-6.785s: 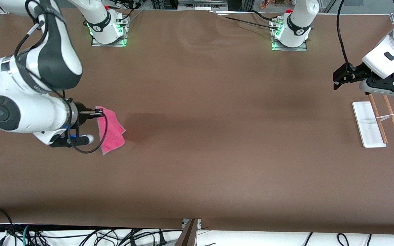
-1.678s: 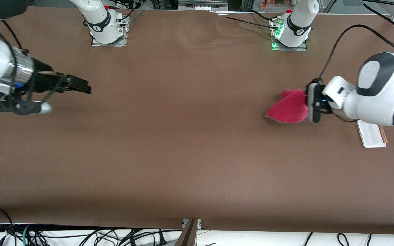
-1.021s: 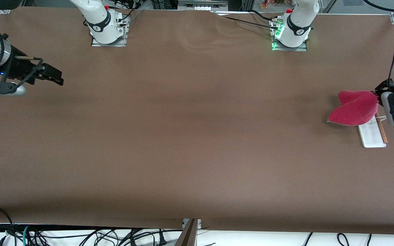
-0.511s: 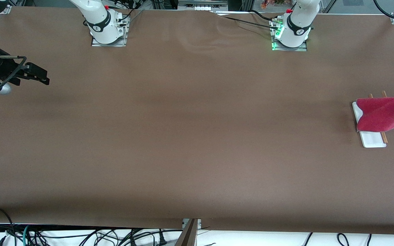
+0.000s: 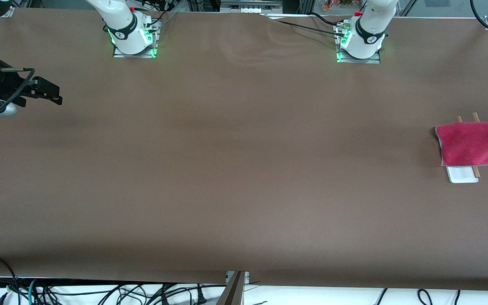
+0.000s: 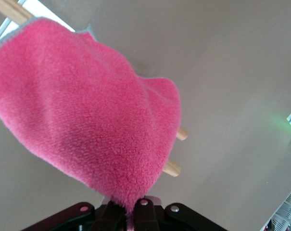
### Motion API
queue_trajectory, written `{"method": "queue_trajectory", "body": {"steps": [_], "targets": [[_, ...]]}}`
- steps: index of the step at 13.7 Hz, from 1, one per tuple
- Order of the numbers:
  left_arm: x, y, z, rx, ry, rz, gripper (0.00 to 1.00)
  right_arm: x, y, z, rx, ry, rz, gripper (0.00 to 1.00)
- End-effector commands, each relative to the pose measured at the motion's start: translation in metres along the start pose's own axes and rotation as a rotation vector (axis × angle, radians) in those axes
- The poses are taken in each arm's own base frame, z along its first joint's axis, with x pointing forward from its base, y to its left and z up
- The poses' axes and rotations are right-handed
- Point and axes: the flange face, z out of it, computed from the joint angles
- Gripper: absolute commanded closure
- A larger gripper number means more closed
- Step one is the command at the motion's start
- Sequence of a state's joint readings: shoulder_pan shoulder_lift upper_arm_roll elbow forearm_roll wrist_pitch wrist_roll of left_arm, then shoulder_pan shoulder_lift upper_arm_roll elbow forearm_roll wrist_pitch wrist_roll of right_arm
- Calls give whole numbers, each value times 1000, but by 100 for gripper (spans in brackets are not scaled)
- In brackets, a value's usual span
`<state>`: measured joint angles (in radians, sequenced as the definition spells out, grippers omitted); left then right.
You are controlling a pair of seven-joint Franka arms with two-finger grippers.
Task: Pass towel and hang on rack
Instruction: 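Lower the towel over the wooden rack rails with the left gripper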
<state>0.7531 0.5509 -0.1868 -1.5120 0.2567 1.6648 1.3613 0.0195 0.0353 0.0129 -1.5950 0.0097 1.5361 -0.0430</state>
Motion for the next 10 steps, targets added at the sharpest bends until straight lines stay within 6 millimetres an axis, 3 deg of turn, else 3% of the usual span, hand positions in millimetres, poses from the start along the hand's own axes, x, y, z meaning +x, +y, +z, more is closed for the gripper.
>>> {"method": "queue_trajectory", "body": {"steps": [1, 10], "targets": [[-19, -15, 8, 17, -4, 6, 100, 5, -2, 2, -12, 5, -19, 0], [-35, -38, 51, 13, 31, -17, 100, 5, -9, 2, 3, -2, -23, 0]]}}
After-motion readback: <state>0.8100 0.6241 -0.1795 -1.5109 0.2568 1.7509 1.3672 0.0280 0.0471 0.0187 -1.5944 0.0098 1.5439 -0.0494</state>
